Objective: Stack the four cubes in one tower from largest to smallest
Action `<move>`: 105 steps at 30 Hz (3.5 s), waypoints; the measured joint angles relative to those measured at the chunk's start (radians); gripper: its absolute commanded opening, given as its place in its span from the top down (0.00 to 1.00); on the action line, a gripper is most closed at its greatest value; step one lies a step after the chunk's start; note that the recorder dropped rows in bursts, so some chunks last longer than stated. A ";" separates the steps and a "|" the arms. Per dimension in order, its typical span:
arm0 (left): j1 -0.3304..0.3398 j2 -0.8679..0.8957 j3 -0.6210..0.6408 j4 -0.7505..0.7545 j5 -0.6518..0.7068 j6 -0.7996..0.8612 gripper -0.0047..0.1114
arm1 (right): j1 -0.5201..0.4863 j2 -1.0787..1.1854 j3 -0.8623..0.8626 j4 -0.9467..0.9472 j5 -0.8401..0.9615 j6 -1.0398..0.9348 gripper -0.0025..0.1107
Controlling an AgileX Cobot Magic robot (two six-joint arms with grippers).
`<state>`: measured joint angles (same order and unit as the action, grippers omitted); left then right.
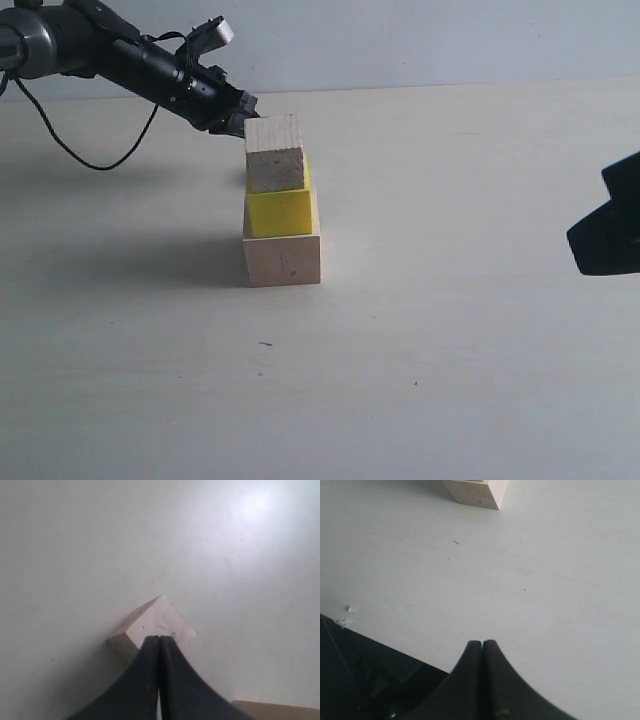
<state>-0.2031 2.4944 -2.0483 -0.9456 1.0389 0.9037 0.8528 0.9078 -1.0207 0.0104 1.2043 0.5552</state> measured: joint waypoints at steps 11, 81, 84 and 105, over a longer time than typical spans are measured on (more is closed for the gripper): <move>-0.062 0.003 0.000 -0.009 -0.035 0.013 0.96 | 0.000 0.000 0.000 -0.002 0.000 0.000 0.98; 0.088 -0.118 -0.002 0.191 0.007 -0.129 0.75 | 0.000 0.000 0.000 -0.001 0.000 -0.010 0.98; 0.082 -0.118 -0.002 0.191 0.012 -0.138 0.58 | 0.000 0.000 0.000 -0.001 0.000 -0.023 0.98; -0.034 -0.118 -0.002 0.478 -0.053 -0.245 0.40 | 0.000 0.000 0.000 -0.001 0.004 -0.052 0.98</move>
<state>-0.2367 2.3762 -2.0504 -0.4681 0.9862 0.6584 0.8528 0.9078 -1.0207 0.0097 1.2082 0.5036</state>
